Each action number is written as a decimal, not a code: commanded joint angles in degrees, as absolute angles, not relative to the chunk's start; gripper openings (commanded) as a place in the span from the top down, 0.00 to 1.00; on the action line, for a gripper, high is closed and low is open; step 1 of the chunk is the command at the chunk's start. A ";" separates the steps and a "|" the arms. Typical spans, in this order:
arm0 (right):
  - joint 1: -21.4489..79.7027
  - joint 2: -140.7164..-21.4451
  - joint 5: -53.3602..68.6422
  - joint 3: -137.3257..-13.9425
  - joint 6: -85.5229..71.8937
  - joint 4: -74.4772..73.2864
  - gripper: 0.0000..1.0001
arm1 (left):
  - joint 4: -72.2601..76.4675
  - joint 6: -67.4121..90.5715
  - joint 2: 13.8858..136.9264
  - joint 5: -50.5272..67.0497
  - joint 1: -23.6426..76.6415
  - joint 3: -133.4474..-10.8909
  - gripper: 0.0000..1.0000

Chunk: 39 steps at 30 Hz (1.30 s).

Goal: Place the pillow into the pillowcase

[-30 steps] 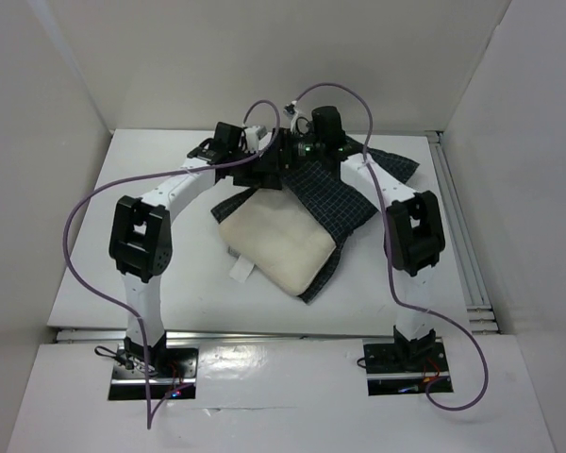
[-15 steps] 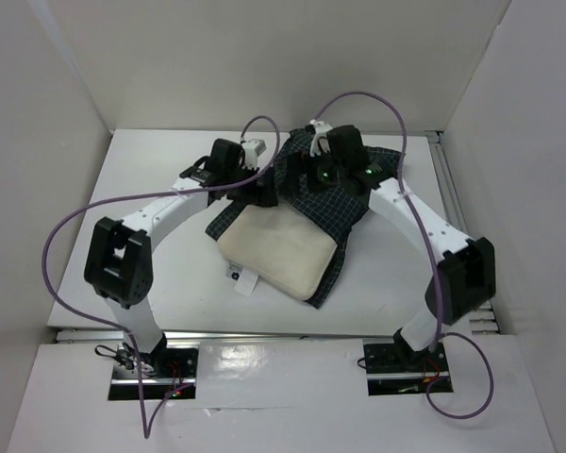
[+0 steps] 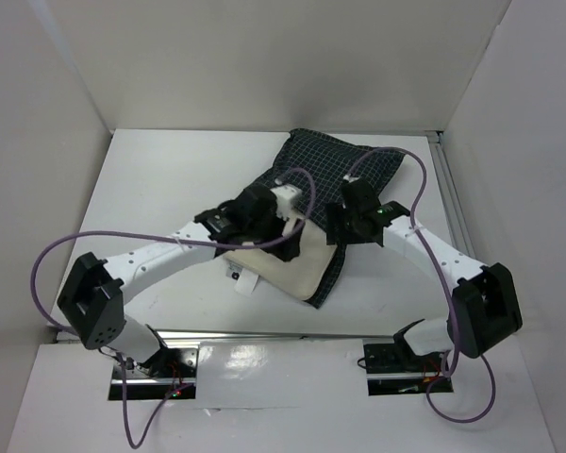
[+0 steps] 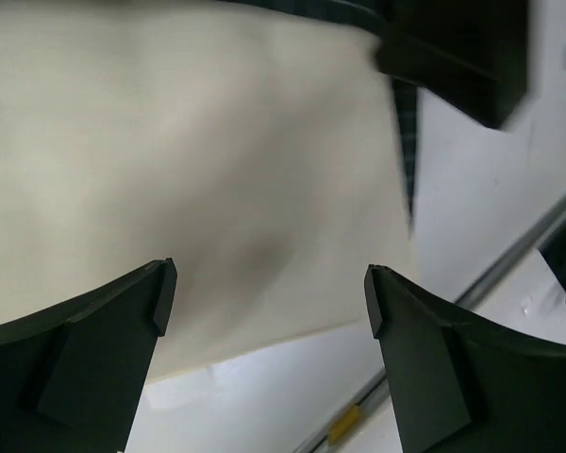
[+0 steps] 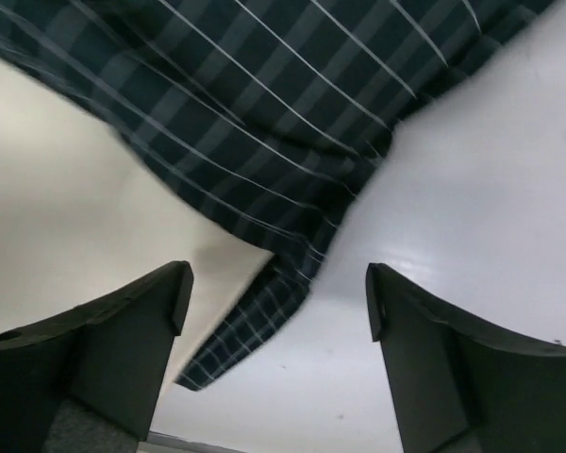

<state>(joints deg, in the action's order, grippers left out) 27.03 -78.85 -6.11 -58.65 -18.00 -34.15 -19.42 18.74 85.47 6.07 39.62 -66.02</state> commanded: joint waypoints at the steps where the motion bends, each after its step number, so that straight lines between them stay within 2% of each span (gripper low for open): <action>1: 27.33 -75.07 -12.14 -55.82 -24.16 -37.53 0.17 | -22.05 16.61 87.97 -0.16 49.00 -69.16 0.00; 7: 27.33 -71.81 -5.55 -46.68 -28.20 -31.83 0.17 | -28.91 17.66 99.81 -12.12 59.75 -78.47 0.00; 9: 27.33 -71.10 -4.40 -43.44 -29.70 -29.81 0.17 | -29.44 18.19 101.94 -14.31 60.90 -80.67 0.00; 12: 26.81 -68.30 -5.62 -40.97 -31.55 -28.21 0.24 | -29.97 21.08 105.89 -13.80 61.44 -83.83 0.00; 19: 26.81 -65.21 -6.60 -33.85 -33.13 -16.10 0.27 | -38.92 31.10 116.43 -29.79 62.23 -91.22 0.00; 22: 26.28 -66.44 -3.96 -31.46 -31.38 -7.58 0.34 | -39.64 33.22 117.60 -31.63 62.23 -91.23 0.00; 24: 26.28 -68.54 -6.04 -31.46 -32.07 -6.50 0.45 | -39.64 34.01 119.61 -32.34 62.23 -91.93 0.00; 25: 26.28 -69.08 -6.06 -31.46 -32.08 -5.89 0.51 | -40.86 34.88 120.49 -35.22 62.23 -92.46 0.03; 26: 26.28 -69.60 -6.85 -31.46 -32.08 -3.97 0.52 | -40.87 34.89 122.59 -35.77 62.23 -93.16 0.08; 28: 26.28 -69.61 -4.75 -30.15 -30.85 -1.50 0.57 | -41.57 34.89 124.97 -35.77 62.23 -95.35 0.35; 29: 26.28 -69.61 -3.88 -30.15 -30.85 -0.62 0.73 | -41.57 34.89 126.02 -35.77 62.23 -96.23 0.52; 30: 25.76 -68.91 -1.08 -29.36 -30.85 1.73 0.86 | -42.53 34.89 127.60 -36.29 62.23 -96.94 0.81; 31: 25.75 -68.04 0.25 -28.14 -30.85 3.24 0.97 | -43.41 37.07 127.62 -38.39 62.23 -98.42 1.00; 32: 25.75 -68.03 1.92 -27.26 -29.81 4.99 1.00 | -43.42 37.09 127.62 -39.02 62.23 -98.44 1.00; 34: 25.75 -66.54 7.46 -25.85 -28.31 9.66 1.00 | -40.89 35.52 123.87 -40.25 62.23 -97.05 1.00; 39: 25.22 -63.38 15.36 -27.94 -23.13 6.43 1.00 | -26.56 30.68 114.44 -36.22 59.34 -92.02 1.00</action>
<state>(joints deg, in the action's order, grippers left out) 24.16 -67.20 8.01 -26.15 -27.51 1.98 -36.34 33.26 118.65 -38.46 63.35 -93.49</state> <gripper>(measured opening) 0.032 0.058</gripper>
